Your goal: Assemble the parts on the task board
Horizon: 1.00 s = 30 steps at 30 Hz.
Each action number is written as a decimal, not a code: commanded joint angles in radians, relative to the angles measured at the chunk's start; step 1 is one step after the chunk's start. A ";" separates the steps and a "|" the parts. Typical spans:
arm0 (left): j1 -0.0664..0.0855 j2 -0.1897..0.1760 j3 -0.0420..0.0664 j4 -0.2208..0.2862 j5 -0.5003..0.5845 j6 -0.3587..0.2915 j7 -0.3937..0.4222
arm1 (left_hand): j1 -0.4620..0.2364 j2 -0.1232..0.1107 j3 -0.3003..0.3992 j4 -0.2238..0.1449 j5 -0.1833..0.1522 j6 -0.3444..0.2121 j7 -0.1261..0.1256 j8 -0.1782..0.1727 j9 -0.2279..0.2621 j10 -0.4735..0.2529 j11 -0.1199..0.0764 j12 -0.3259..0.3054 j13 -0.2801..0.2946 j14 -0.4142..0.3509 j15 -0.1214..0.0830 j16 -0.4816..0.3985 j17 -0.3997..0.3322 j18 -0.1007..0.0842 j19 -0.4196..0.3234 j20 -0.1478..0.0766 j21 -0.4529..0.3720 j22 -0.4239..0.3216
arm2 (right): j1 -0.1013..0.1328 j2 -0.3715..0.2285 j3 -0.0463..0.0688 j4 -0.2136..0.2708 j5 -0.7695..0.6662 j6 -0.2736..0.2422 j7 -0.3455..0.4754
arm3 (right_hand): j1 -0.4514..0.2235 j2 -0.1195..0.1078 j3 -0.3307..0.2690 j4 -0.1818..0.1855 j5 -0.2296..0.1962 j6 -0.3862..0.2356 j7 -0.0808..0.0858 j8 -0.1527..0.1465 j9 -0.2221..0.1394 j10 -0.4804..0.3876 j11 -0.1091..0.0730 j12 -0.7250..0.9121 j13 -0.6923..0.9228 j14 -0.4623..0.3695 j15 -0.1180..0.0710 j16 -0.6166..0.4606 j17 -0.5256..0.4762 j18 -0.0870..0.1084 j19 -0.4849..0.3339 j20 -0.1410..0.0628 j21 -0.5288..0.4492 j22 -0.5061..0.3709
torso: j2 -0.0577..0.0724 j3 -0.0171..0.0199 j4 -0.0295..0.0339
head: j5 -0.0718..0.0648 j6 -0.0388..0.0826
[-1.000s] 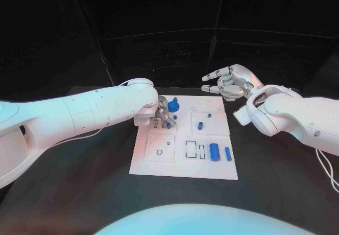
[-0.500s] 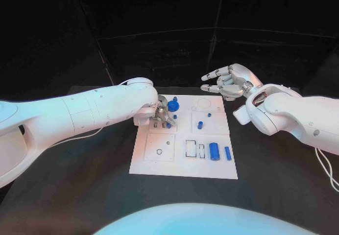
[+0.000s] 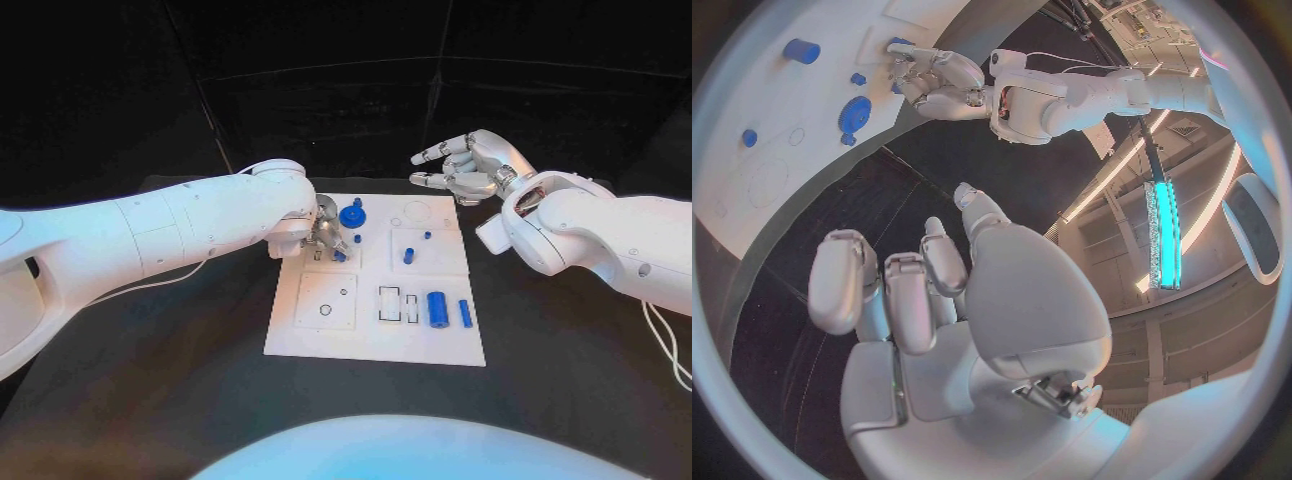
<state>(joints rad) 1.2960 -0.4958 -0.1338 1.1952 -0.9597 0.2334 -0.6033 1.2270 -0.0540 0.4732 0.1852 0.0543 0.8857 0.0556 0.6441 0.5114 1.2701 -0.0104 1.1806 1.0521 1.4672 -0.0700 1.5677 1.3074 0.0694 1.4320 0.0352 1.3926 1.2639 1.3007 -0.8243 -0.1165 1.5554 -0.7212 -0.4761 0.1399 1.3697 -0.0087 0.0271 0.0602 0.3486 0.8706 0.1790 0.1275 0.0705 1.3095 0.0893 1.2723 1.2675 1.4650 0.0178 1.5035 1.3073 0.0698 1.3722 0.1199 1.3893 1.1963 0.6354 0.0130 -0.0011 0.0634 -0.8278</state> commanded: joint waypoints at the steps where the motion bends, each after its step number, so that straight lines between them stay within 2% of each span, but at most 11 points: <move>1: 0.003 -0.010 0.001 0.012 0.024 -0.028 -0.001 | -0.009 -0.006 0.055 -0.045 0.002 -0.004 -0.003 0.005 0.003 -0.001 -0.007 -0.005 -0.003 0.104 -0.005 0.003 0.263 -0.004 -0.006 0.001 -0.002 -0.001 | 0.002 0.002 0.001 -0.002 -0.007 0.003 0.009 | -0.004 0.000 -0.006 0.001 0.005 0.001 -0.003 0.006 -0.001 -0.001 -0.003 0.000 -0.001 0.073 -0.009 -0.006 0.131 0.008 -0.001 -0.005 -0.004 -0.001 | 0.000 0.0007 -0.0010 | 0.003 0.002; 8: 0.008 -0.039 0.004 0.034 0.027 -0.059 -0.008 | -0.036 -0.018 0.093 -0.060 0.002 -0.005 -0.003 0.013 0.012 0.001 -0.007 -0.008 -0.006 0.104 -0.005 0.003 0.263 -0.003 -0.007 0.001 -0.004 -0.002 | 0.002 0.004 0.001 -0.009 -0.013 0.002 0.011 | -0.004 0.000 -0.006 0.001 0.005 0.001 -0.003 0.006 -0.001 -0.001 -0.003 0.000 -0.001 0.073 -0.009 -0.006 0.131 0.008 -0.001 -0.005 -0.004 -0.001 | 0.000 0.0003 0.0002 | 0.001 0.004; 18: 0.008 -0.058 0.004 0.050 -0.004 -0.117 -0.006 | -0.047 -0.024 0.122 -0.078 0.003 -0.004 -0.006 0.023 0.020 0.005 -0.010 -0.007 -0.005 0.104 -0.007 0.003 0.263 -0.004 -0.004 0.000 -0.003 0.002 | 0.002 0.004 0.001 -0.016 -0.014 0.003 0.011 | -0.004 0.000 -0.006 0.001 0.005 0.001 -0.003 0.006 -0.001 -0.001 -0.003 0.000 -0.001 0.073 -0.009 -0.006 0.131 0.008 -0.001 -0.005 -0.004 -0.001 | 0.001 0.0002 -0.0015 | 0.010 0.004; 24: -0.003 -0.052 0.004 0.044 -0.044 -0.143 -0.013 | -0.050 -0.025 0.126 -0.079 0.003 -0.005 -0.006 0.024 0.021 0.006 -0.010 -0.006 -0.004 0.104 -0.008 0.003 0.263 -0.004 -0.003 0.000 -0.002 0.004 | 0.002 0.004 0.001 -0.018 -0.015 0.002 0.008 | -0.004 0.000 -0.006 0.001 0.005 0.001 -0.003 0.006 -0.001 -0.001 -0.003 0.000 -0.001 0.073 -0.009 -0.006 0.131 0.008 -0.001 -0.005 -0.004 -0.001 | 0.001 -0.0005 -0.0030 | 0.014 0.000; 30: -0.020 -0.042 0.003 0.035 -0.069 -0.169 -0.014 | -0.059 -0.026 0.132 -0.079 0.002 -0.005 -0.006 0.026 0.024 0.006 -0.010 -0.007 -0.006 0.104 -0.008 0.003 0.263 -0.004 -0.003 -0.001 -0.002 0.004 | 0.001 0.004 0.001 -0.021 -0.018 -0.001 0.006 | -0.003 0.000 -0.005 0.000 0.008 0.001 -0.003 0.006 -0.001 0.000 -0.003 0.002 0.000 0.073 -0.009 -0.005 0.132 0.007 0.000 -0.005 -0.004 0.000 | 0.000 0.0003 -0.0029 | 0.014 0.000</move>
<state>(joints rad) 1.2758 -0.5402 -0.1313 1.2320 -0.9924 0.1031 -0.6087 1.1760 -0.0820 0.5453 0.1612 0.0528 0.8825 0.0557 0.6638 0.5331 1.2742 -0.0144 1.1764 1.0470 1.4671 -0.0697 1.5678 1.3074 0.0694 1.4319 0.0354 1.3920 1.2670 1.3004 -0.8210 -0.1166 1.5338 -0.7324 -0.4764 0.1408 1.3697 -0.0087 0.0271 0.0602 0.3530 0.8705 0.1789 0.1275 0.0705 1.3095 0.0893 1.2723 1.2677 1.4687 0.0141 1.5035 1.3078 0.0698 1.3722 0.1199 1.3893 1.1965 0.6359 0.0129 -0.0032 0.0764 -0.8280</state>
